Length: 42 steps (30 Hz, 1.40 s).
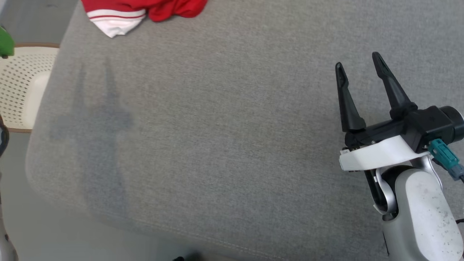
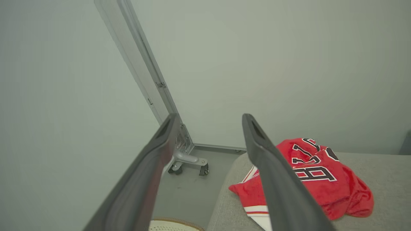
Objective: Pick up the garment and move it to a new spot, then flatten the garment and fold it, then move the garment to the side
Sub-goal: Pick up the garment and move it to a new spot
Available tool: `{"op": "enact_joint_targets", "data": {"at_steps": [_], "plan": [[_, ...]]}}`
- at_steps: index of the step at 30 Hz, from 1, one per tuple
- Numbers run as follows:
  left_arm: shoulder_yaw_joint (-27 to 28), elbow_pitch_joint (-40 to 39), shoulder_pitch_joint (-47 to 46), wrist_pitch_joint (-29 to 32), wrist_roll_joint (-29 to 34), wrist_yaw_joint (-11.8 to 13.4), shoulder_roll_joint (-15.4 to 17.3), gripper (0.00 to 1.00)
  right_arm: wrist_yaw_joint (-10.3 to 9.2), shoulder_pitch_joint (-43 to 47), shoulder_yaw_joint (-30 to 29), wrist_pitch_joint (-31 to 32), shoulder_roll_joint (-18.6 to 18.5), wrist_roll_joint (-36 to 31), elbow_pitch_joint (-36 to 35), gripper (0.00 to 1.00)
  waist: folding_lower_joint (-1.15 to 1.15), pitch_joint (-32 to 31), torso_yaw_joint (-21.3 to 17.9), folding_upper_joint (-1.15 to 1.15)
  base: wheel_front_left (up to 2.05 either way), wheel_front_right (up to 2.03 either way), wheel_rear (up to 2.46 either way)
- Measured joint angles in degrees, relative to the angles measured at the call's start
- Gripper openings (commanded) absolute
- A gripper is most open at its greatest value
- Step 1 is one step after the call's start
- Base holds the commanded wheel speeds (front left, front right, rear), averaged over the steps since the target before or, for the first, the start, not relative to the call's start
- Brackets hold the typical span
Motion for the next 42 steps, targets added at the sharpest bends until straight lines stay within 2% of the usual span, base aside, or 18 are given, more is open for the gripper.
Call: {"op": "enact_joint_targets", "data": {"at_steps": [7,11,20,21,22,23,25,34,42], "plan": [[-0.2,10.8,-6.6,9.5,-4.2,-1.0,-0.6,1.0,0.0,0.0,0.3,0.5,0.0,-1.2,-4.9,1.0,0.0,7.1,-5.4,0.0,0.0,0.0,0.0],[0.7,15.3,-8.1,13.3,-6.3,0.0,-1.2,1.0,0.0,0.5,0.1,0.7,-0.1,-1.8,-7.2,1.0,0.0,10.4,-8.2,0.0,0.0,0.0,0.0],[1.5,20.0,-9.8,12.6,-7.8,0.7,-2.3,1.0,0.0,0.7,0.6,1.0,-0.1,-2.4,-10.6,1.0,0.0,15.6,-12.7,0.0,0.0,0.0,0.0],[1.5,20.6,-10.0,12.6,-7.9,0.8,-2.3,0.69,0.0,0.8,0.6,1.0,-0.1,-2.4,-10.8,1.0,0.0,15.9,-13.1,0.0,0.0,0.0,0.0],[1.5,21.3,-10.2,12.7,-7.9,0.8,-2.2,0.46,0.0,0.8,0.6,1.0,-0.1,-2.4,-10.8,1.0,0.0,16.1,-13.5,0.0,0.0,0.0,0.0],[1.4,21.7,-10.3,12.6,-7.9,0.8,-2.2,0.28,0.0,0.9,0.6,1.0,-0.1,-2.4,-10.8,1.0,0.0,16.2,-13.8,0.0,0.0,0.0,0.0],[1.3,22.4,-10.3,12.3,-7.9,0.8,-2.1,0.0,0.0,1.1,0.5,0.9,-0.1,-2.4,-10.7,1.0,0.0,16.1,-14.1,0.0,0.0,0.0,0.0],[0.3,23.0,-10.5,5.3,-6.6,1.1,-1.1,0.0,0.0,1.3,0.1,-1.2,0.0,-1.0,-8.1,1.0,0.0,12.4,-14.3,0.0,0.0,0.0,0.0],[-4.3,19.8,-12.0,3.1,-4.1,-1.3,-0.7,0.0,0.0,3.0,-1.2,-4.0,-0.1,2.3,-3.0,1.0,0.0,5.0,-15.0,0.0,0.0,0.0,0.0]]}}
